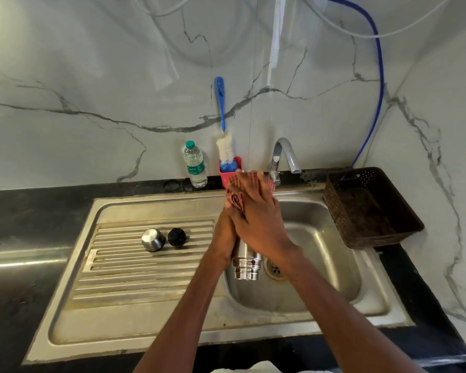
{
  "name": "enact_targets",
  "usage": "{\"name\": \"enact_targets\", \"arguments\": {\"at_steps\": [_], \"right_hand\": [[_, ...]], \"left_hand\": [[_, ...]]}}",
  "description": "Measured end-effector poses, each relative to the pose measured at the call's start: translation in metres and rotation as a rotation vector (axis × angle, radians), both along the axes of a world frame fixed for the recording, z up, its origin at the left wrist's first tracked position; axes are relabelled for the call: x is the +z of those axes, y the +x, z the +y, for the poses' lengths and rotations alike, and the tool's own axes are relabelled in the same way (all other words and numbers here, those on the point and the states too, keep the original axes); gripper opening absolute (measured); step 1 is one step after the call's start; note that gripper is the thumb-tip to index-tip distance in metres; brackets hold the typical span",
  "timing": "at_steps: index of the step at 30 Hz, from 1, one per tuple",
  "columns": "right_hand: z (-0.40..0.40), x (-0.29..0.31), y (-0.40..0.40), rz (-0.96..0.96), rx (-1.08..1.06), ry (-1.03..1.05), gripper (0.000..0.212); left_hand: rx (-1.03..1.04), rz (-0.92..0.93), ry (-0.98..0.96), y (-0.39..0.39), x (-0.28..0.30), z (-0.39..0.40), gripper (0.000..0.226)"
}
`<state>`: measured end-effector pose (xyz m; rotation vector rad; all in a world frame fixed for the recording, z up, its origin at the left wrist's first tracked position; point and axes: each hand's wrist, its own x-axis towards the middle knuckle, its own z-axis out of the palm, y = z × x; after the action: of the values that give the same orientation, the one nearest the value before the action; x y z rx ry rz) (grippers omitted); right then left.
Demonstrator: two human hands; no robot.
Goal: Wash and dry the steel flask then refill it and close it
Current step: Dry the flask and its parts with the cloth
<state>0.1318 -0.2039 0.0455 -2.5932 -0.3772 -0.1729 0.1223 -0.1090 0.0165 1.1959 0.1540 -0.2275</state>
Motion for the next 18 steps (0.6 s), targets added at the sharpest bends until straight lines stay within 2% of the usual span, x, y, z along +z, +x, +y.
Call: {"name": "enact_targets", "arguments": {"at_steps": [2, 4, 7, 9, 11, 13, 14, 16, 18], "right_hand": [[-0.002, 0.011, 0.022, -0.027, -0.070, 0.008, 0.059], [-0.004, 0.019, 0.038, 0.009, -0.106, 0.114, 0.063], [-0.006, 0.034, 0.047, 0.068, -0.146, 0.272, 0.049], [-0.013, 0.049, 0.045, 0.264, -0.205, 0.461, 0.051], [-0.028, 0.061, 0.039, 0.539, -0.248, 0.767, 0.051], [-0.039, 0.064, 0.030, 0.615, -0.242, 0.892, 0.046], [-0.040, 0.062, 0.025, 0.567, -0.235, 0.846, 0.046], [-0.038, 0.054, 0.016, 0.330, -0.204, 0.587, 0.050], [-0.038, 0.048, 0.012, 0.145, -0.174, 0.446, 0.054]], "left_hand": [[-0.023, -0.036, 0.082, 0.004, 0.005, -0.004, 0.041], [-0.069, -0.114, 0.179, 0.010, 0.004, 0.000, 0.038], [-0.112, -0.194, 0.284, 0.010, 0.003, 0.012, 0.042], [-0.140, -0.196, 0.287, 0.008, 0.003, 0.024, 0.048], [-0.146, -0.198, 0.261, 0.007, 0.001, 0.037, 0.045], [-0.162, -0.190, 0.257, 0.005, 0.002, 0.045, 0.041], [-0.178, -0.189, 0.270, 0.005, 0.002, 0.046, 0.042], [-0.195, -0.203, 0.322, 0.006, 0.004, 0.045, 0.050], [-0.194, -0.235, 0.380, 0.009, 0.007, 0.043, 0.057]]}}
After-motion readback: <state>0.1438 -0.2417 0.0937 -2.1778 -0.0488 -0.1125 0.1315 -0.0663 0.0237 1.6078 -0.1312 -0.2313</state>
